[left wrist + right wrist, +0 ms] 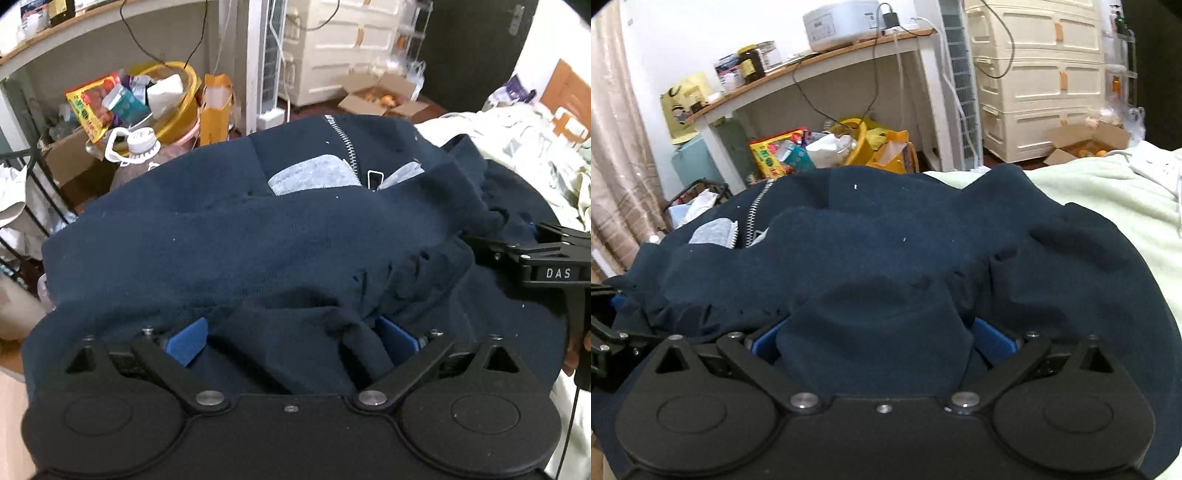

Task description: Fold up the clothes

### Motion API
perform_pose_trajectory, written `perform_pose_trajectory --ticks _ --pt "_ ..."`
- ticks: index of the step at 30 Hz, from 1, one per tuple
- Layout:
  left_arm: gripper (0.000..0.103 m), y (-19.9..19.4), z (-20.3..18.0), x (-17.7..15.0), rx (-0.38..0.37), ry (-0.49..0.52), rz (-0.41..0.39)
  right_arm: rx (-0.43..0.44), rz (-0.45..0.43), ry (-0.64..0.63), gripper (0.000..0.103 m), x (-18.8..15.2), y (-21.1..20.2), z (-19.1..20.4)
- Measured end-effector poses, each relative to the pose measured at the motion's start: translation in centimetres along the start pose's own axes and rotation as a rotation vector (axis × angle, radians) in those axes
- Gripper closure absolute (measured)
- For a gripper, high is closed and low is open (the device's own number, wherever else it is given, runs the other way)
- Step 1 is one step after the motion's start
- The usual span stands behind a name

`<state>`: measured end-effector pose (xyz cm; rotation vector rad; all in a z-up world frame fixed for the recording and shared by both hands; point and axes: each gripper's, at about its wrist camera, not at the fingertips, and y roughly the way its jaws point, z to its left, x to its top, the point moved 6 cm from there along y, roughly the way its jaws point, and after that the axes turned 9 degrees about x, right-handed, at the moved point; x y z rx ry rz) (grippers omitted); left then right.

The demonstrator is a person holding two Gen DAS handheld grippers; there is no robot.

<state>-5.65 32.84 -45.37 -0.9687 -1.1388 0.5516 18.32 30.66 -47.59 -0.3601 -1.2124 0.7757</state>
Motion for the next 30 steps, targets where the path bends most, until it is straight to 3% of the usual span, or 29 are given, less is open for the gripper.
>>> perform_pose_trajectory --ticks 7,10,17,23,30 --pt "0.000 -3.4 -1.5 1.7 0.042 0.120 -0.013 -0.092 -0.074 0.135 0.001 0.4 -5.5 0.8" --pt "0.000 -4.8 -2.7 2.4 -0.007 0.165 -0.012 -0.134 -0.086 0.275 0.001 -1.3 -8.6 0.6" --pt "0.000 -9.6 -7.2 3.2 -0.164 0.332 -0.010 -0.389 -0.126 0.483 0.001 -5.5 -17.0 1.7" --pt "0.000 -16.6 -11.7 2.3 -0.326 0.584 -0.046 -0.638 -0.202 0.721 0.001 -10.0 -27.6 8.0" --pt "0.000 -26.2 -13.6 2.0 -0.460 0.778 -0.069 -0.789 -0.307 0.894 0.001 -13.0 -36.2 17.1"
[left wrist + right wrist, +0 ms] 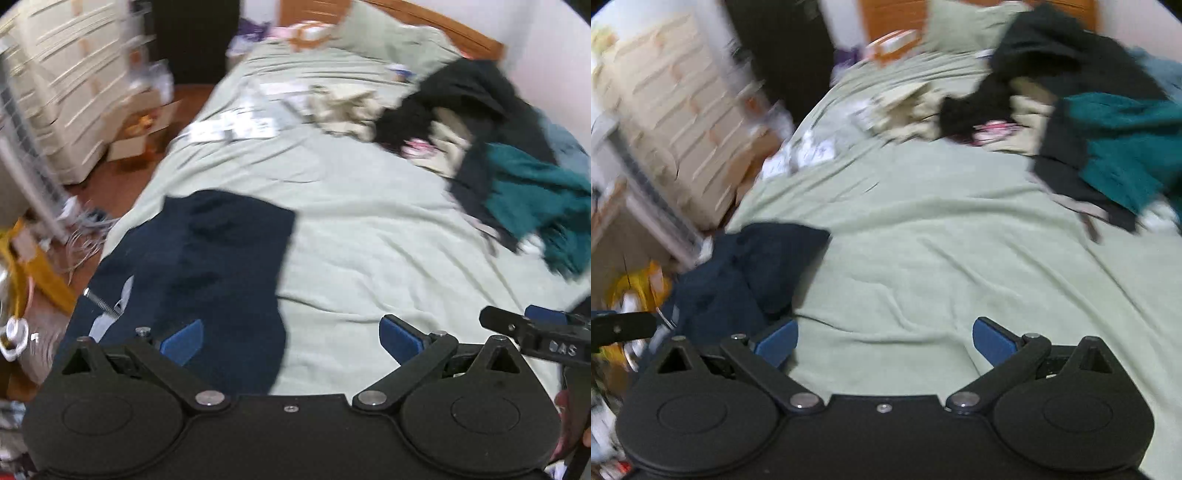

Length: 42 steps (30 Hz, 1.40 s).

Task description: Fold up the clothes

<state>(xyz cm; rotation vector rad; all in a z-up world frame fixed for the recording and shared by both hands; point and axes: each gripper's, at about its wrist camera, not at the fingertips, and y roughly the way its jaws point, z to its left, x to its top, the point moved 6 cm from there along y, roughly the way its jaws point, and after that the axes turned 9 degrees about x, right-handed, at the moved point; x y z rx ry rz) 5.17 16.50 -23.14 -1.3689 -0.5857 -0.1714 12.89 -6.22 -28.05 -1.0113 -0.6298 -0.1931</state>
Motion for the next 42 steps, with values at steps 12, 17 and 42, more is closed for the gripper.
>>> perform_pose_trajectory --ticks 12,17,42 --pt "0.000 -10.9 -2.2 0.9 0.021 0.294 -0.022 -0.199 -0.041 0.103 0.001 -1.7 -16.0 3.6" --pt "0.000 -13.1 -2.8 0.9 0.038 0.350 -0.029 -0.260 -0.084 0.087 0.001 -0.7 -20.9 5.5" --pt "0.000 -20.6 -2.1 3.8 0.007 0.228 -0.132 -0.319 -0.159 0.154 0.001 0.3 -28.7 7.8"
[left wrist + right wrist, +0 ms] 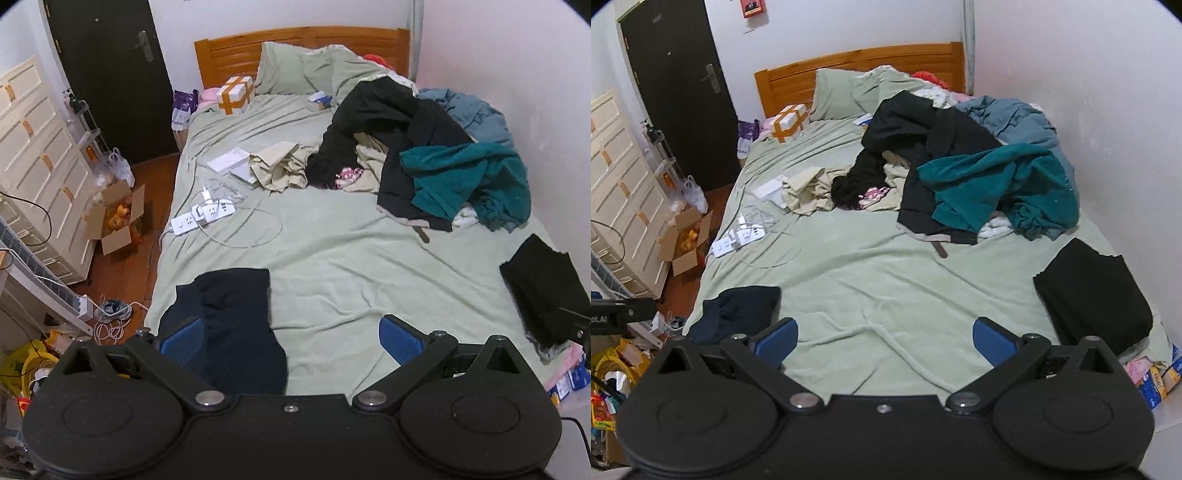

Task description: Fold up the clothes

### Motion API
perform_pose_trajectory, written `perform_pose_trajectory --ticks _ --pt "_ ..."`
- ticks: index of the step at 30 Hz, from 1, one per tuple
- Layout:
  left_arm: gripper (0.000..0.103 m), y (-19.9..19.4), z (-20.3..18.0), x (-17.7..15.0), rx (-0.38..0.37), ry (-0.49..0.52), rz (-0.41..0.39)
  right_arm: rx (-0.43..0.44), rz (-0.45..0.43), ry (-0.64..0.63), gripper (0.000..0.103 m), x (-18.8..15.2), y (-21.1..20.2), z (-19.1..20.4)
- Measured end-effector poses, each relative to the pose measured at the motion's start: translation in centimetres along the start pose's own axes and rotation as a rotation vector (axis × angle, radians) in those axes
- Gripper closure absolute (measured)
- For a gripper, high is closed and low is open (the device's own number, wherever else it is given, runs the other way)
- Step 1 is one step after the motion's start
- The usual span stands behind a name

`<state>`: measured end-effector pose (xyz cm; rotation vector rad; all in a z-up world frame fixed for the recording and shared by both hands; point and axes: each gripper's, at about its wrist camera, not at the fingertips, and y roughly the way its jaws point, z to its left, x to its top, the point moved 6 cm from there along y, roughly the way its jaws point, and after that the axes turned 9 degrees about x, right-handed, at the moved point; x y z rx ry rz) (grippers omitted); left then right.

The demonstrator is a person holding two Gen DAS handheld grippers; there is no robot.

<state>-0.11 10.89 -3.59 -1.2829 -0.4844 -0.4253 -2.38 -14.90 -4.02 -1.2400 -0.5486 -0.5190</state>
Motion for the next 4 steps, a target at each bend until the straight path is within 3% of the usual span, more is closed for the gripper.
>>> perform_pose_trajectory --ticks 4 --pt "0.000 0.05 -0.72 0.15 -0.024 -0.001 0.003 -0.011 0.003 0.004 0.001 0.26 0.38 -0.53"
